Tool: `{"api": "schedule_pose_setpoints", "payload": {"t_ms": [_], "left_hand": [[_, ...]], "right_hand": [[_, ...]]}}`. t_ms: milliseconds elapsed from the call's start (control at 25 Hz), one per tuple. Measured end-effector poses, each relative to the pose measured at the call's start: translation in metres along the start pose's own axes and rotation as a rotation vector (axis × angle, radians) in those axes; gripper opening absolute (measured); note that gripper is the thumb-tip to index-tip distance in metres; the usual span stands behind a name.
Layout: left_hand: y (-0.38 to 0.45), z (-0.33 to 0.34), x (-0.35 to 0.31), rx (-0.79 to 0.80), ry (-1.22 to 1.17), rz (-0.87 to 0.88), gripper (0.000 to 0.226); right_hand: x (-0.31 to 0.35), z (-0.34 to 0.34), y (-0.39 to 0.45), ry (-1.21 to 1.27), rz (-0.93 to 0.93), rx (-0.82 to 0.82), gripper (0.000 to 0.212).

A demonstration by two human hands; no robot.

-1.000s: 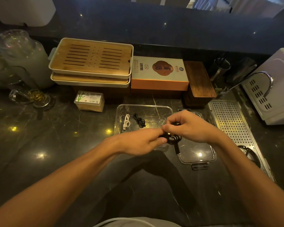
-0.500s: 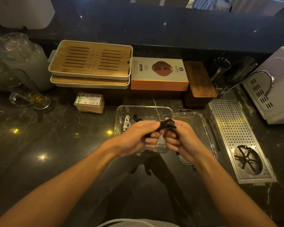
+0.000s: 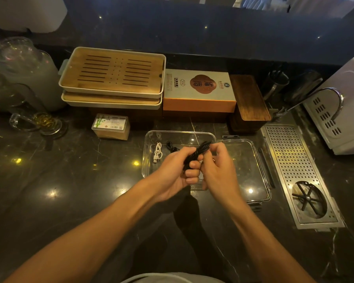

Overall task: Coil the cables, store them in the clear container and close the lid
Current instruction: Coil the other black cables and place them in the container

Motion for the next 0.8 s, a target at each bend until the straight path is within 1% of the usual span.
{"api": "schedule_pose_setpoints", "payload": {"t_ms": [120, 240, 280, 400, 480, 560, 680, 800], "left_hand": [[-0.003, 0.009, -0.003, -0.096, 0.144, 0.035, 0.024], [-0.003, 0.010, -0.004, -0.207, 0.264, 0.091, 0.025], [-0.003, 0.008, -0.003, -0.244, 0.344, 0.144, 0.023], [-0.005, 0.007, 0.001, -0.290, 0.674, 0.319, 0.014], [-0.006, 0.006, 0.004, -0.304, 0.863, 0.415, 0.015], [-0.009, 0.006, 0.004, -0.279, 0.987, 0.500, 0.018], [-0.010, 0.005, -0.003, -0.270, 1.077, 0.569, 0.020], [-0.011, 0.009, -0.006, -0.289, 1.004, 0.605, 0.015]], "right_hand": [[0.006, -0.002, -0.003, 0.141, -0.006, -0.028, 0.012], [0.010, -0.003, -0.006, 0.197, -0.032, -0.010, 0.015], [0.011, -0.002, -0.007, 0.213, -0.034, -0.004, 0.014], [0.014, 0.000, -0.006, 0.281, -0.031, -0.025, 0.009], [0.017, 0.001, -0.005, 0.290, -0.035, -0.037, 0.005], [0.021, -0.001, -0.006, 0.313, -0.022, -0.032, 0.004], [0.024, -0.002, -0.008, 0.391, 0.009, 0.005, 0.004], [0.025, 0.001, -0.012, 0.453, -0.045, 0.057, 0.007]]}}
Point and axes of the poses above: each hand's wrist, its own y-axis towards the middle knuckle, its own z-axis out of the palm, x = y × z, the point moved 1 cm from there along y, towards the middle knuckle, and after that the axes turned 14 degrees about y, right-handed, at the moved point
